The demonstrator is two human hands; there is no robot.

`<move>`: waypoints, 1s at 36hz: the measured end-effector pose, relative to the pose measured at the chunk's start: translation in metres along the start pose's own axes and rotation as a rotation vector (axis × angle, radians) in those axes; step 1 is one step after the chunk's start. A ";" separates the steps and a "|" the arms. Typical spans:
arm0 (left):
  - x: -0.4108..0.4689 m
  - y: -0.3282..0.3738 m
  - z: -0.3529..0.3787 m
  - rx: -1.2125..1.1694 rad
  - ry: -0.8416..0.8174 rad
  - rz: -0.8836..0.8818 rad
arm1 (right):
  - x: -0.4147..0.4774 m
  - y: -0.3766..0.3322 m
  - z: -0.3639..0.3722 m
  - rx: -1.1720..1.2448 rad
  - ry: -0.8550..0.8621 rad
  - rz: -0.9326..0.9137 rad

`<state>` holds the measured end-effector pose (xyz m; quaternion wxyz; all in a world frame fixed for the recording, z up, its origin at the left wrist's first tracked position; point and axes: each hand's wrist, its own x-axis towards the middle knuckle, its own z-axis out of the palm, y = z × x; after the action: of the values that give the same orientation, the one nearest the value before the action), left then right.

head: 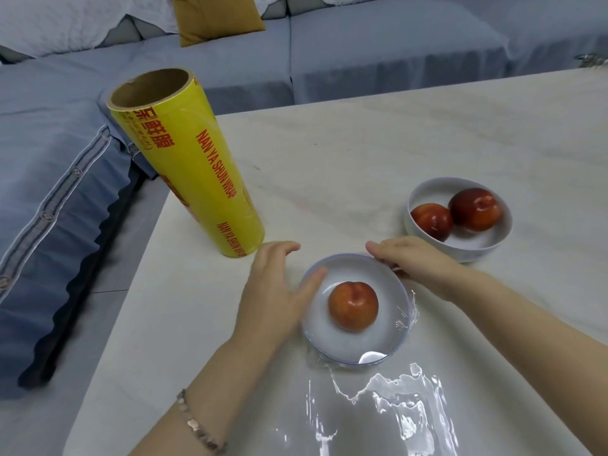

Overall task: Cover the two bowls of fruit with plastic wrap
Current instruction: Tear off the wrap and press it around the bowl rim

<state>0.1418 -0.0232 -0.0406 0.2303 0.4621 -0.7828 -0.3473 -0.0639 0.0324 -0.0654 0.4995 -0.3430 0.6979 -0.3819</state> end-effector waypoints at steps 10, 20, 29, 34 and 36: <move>-0.010 0.008 0.034 0.571 -0.414 0.228 | -0.006 -0.004 0.012 -0.258 0.293 -0.234; -0.008 0.000 0.034 0.584 -0.402 0.283 | -0.003 -0.023 -0.001 -0.402 0.043 -0.072; -0.007 0.003 0.036 0.585 -0.398 0.285 | -0.003 -0.015 -0.002 -0.113 0.040 -0.050; -0.006 0.002 0.037 0.596 -0.382 0.282 | -0.004 0.000 0.012 0.108 0.303 -0.234; -0.007 0.002 0.037 0.596 -0.379 0.284 | -0.002 0.001 0.014 0.145 0.375 -0.262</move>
<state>0.1186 -0.0038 -0.0636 -0.0170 0.3234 -0.9344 -0.1484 -0.0496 0.0324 -0.0686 0.3305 -0.3171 0.6987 -0.5496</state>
